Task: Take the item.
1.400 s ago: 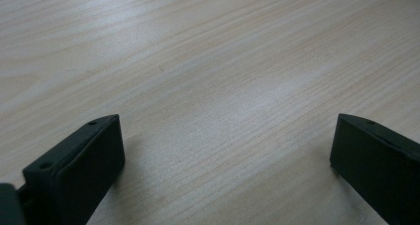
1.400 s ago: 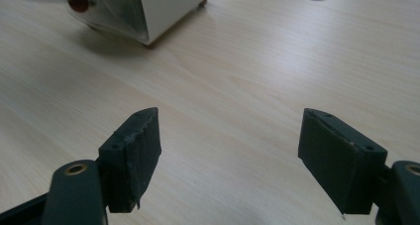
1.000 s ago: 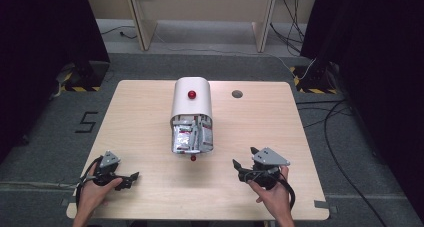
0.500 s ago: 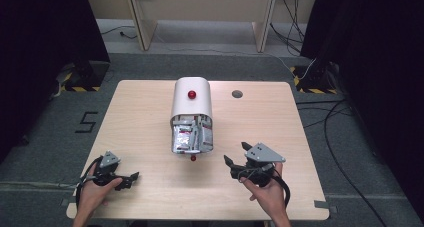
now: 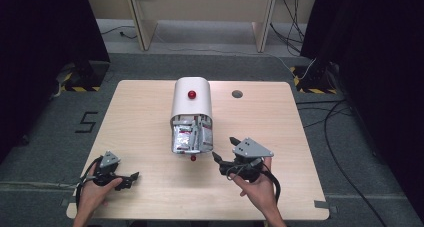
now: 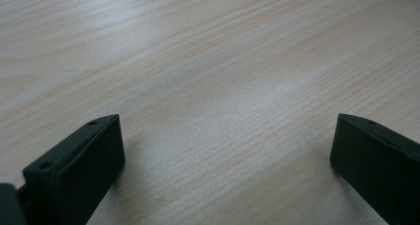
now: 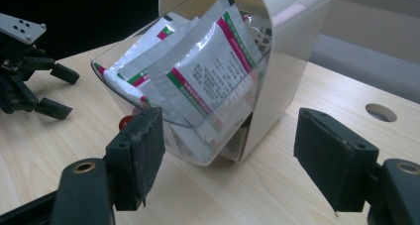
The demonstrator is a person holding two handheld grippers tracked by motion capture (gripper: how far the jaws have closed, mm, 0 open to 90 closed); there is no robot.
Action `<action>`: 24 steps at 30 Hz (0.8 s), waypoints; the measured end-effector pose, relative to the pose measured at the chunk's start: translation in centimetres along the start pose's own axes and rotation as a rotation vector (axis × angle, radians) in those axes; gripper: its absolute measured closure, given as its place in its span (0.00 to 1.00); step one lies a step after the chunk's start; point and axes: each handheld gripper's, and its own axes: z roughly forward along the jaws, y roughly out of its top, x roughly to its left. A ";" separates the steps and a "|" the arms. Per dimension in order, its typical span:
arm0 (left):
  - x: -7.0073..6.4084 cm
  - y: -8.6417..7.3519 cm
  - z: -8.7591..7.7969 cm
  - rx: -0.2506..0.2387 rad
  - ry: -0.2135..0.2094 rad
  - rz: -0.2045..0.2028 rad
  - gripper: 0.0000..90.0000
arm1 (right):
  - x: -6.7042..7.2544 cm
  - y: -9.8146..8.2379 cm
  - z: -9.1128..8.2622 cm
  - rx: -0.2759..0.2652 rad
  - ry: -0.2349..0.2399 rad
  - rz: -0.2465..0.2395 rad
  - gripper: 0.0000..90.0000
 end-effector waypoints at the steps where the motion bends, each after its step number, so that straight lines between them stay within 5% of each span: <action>1: 0.0 0.0 0.0 0.000 0.000 0.000 0.00 | 0.1 0.1 0.1 -0.001 -0.002 -0.001 0.32; 10: 0.0 0.0 0.0 0.000 0.000 0.000 0.00 | 0.9 1.8 0.9 -0.045 0.013 -0.037 0.35; 24: 0.0 0.0 0.0 0.000 0.000 0.000 0.00 | 2.0 2.6 3.6 -0.032 0.022 -0.065 0.45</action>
